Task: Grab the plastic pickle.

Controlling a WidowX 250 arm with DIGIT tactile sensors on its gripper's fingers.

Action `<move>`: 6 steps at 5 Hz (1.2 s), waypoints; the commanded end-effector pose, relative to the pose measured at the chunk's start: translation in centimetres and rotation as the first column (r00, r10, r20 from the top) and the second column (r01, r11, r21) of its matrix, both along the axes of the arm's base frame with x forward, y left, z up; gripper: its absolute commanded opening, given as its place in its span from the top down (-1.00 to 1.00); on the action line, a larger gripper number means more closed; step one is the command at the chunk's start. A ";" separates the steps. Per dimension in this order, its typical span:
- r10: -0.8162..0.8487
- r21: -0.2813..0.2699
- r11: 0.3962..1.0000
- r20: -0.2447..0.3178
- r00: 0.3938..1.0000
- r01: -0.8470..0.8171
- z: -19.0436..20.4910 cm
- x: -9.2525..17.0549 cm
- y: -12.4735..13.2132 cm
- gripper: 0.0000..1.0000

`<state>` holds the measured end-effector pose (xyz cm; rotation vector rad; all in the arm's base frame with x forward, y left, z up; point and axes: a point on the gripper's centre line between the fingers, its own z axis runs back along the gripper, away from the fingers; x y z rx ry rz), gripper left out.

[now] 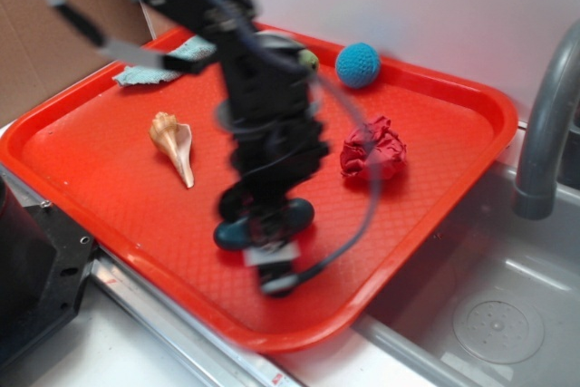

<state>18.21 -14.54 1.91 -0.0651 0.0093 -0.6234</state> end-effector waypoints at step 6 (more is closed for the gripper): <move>0.106 0.005 0.994 0.029 0.994 -0.106 4.6 -3.2 -1.1 -1.00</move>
